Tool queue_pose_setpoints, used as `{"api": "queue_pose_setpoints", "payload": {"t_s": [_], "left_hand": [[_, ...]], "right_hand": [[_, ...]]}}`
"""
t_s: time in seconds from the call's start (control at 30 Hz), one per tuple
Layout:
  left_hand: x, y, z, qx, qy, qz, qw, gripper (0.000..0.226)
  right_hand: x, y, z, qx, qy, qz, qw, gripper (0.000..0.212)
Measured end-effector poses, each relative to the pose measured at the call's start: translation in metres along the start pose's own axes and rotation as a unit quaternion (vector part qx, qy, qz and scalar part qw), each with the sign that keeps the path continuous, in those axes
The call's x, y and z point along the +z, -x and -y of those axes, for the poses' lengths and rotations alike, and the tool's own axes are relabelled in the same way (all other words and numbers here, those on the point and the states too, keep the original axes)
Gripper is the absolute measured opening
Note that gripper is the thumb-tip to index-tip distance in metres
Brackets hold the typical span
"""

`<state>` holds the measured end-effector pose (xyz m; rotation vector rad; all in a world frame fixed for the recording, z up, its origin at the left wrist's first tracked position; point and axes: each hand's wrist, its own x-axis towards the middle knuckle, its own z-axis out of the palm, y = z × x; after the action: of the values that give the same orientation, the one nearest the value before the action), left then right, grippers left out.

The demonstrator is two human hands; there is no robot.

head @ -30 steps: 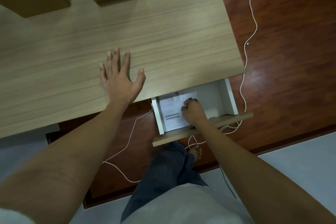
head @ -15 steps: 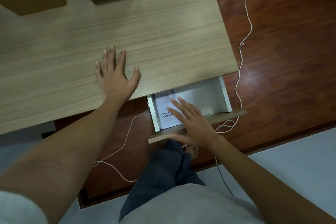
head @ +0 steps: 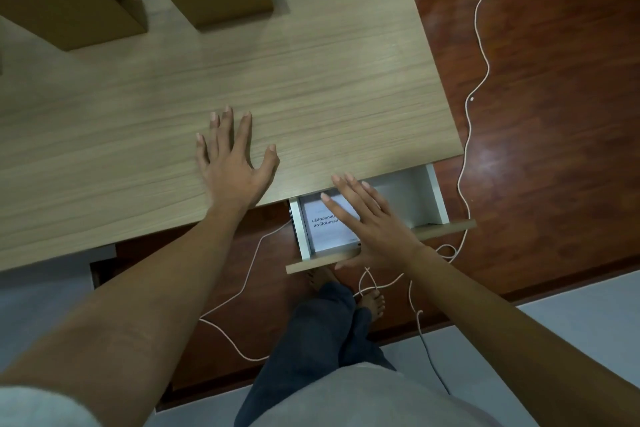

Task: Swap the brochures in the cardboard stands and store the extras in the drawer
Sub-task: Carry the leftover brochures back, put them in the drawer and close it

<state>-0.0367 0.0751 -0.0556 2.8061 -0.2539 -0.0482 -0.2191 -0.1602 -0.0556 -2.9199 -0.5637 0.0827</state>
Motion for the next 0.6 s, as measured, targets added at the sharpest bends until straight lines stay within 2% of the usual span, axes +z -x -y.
{"api": "queue_pose_setpoints", "payload": {"t_s": [0.17, 0.33, 0.5, 0.6], "left_hand": [[-0.002, 0.001, -0.002, 0.001, 0.001, 0.001, 1.0, 0.074], [-0.004, 0.001, -0.004, -0.005, 0.006, 0.001, 1.0, 0.074], [-0.002, 0.001, -0.003, -0.005, 0.006, -0.006, 1.0, 0.074], [0.0, 0.001, -0.002, -0.005, 0.003, -0.004, 1.0, 0.075]], "right_hand": [[-0.019, -0.032, -0.018, 0.03, 0.014, 0.048, 0.998, 0.129], [-0.036, -0.062, -0.039, 0.036, 0.007, 0.043, 0.998, 0.13], [-0.041, -0.078, -0.048, 0.028, -0.037, -0.017, 0.999, 0.101], [-0.041, -0.079, -0.05, 0.025, -0.039, -0.038, 0.998, 0.095]]}}
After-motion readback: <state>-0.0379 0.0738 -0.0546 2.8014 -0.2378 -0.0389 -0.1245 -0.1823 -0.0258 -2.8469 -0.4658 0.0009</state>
